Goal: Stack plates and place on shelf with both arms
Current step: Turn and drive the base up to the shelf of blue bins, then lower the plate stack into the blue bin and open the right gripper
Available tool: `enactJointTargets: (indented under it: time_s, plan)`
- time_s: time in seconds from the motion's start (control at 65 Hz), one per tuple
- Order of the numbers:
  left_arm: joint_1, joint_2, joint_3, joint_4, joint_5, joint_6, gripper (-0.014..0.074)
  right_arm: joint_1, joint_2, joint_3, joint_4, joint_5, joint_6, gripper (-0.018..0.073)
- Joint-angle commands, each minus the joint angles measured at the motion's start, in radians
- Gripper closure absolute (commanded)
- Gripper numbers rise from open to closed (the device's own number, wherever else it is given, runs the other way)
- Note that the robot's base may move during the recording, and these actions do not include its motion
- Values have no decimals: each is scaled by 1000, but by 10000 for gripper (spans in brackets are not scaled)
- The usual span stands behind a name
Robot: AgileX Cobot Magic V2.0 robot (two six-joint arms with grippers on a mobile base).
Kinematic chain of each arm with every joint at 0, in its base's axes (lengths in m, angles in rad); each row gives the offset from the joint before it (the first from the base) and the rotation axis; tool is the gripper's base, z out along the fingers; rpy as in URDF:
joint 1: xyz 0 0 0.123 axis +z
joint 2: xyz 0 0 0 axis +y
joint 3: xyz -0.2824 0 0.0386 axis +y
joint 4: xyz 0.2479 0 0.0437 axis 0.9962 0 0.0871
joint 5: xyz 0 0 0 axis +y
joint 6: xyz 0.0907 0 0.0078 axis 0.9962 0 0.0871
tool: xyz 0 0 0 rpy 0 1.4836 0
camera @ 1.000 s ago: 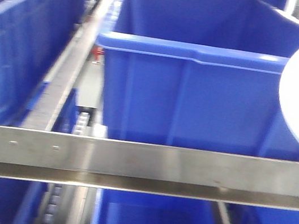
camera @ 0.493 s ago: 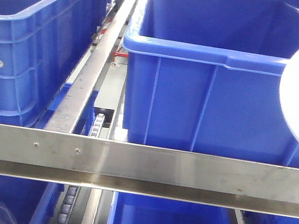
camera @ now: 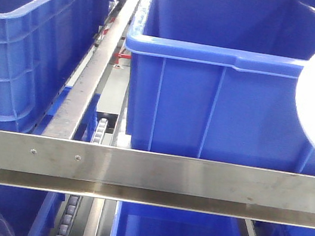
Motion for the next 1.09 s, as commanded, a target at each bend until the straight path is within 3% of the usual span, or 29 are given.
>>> enactJointTargets:
  time_s: [0.0,0.4,0.677,0.831,1.077]
  plan:
    - [-1,1,-28,-5,-73,-9,510,-4,10,-30,-9,-96,-3,530]
    - [-1,1,-28,-5,-73,-9,510,-4,10,-30,-9,-108,-3,530]
    - [-1,1,-28,-5,-73,-9,510,-1,36,-35,-5,-348,-3,530]
    - [-1,1,-28,-5,-73,-9,510,-1,183,-111,12,-472,-3,530]
    - [-1,1,-28,-5,-73,-9,510,1,546,-384,12,-519,-3,530]
